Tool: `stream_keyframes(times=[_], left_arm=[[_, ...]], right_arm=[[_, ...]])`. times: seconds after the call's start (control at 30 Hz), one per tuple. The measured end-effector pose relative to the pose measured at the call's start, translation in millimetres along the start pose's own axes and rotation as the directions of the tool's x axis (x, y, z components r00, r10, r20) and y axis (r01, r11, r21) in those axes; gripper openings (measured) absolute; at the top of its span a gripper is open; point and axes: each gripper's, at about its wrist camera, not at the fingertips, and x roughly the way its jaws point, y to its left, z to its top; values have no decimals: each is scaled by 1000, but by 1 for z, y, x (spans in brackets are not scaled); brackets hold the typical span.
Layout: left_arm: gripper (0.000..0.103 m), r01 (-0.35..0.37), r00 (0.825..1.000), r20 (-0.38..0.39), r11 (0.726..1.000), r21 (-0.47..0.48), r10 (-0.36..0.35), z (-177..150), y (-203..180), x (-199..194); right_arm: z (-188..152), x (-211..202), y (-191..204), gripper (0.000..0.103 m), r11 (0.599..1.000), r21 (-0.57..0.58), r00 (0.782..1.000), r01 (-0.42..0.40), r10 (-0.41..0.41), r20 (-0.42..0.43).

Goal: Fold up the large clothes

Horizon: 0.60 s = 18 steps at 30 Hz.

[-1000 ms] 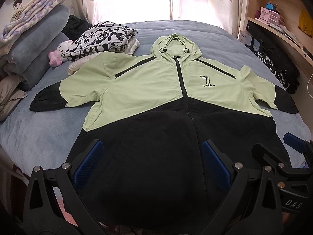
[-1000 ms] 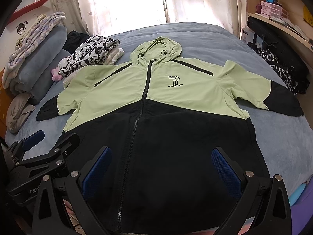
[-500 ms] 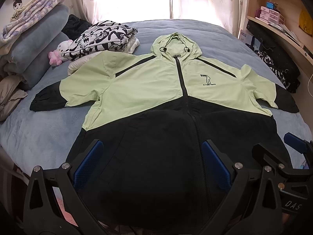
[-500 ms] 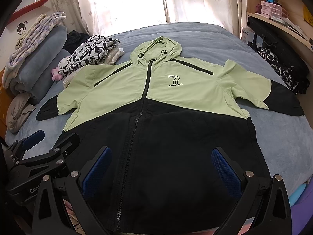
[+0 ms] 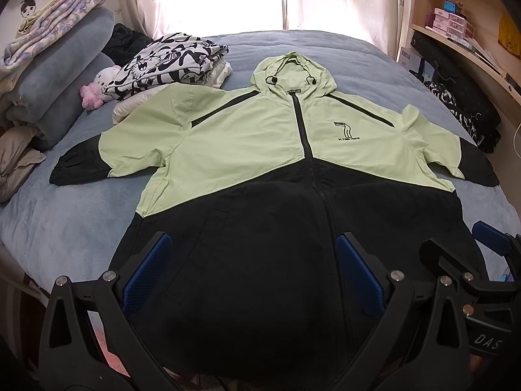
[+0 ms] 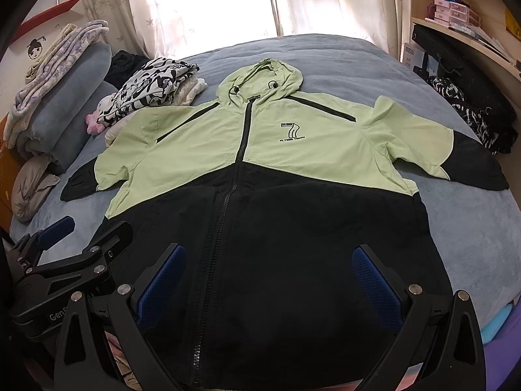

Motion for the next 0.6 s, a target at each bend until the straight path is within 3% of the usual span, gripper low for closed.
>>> stream_keyframes(times=[0.4, 0.6], left_arm=[[100, -8, 1000, 21, 999, 51, 7, 15, -18, 9], [100, 13, 999, 50, 996, 84, -17, 42, -40, 11]], right_arm=[[3, 1, -9, 103, 1000, 13, 1000, -21, 21, 15], [34, 3, -42, 103, 998, 61, 999, -25, 22, 40]])
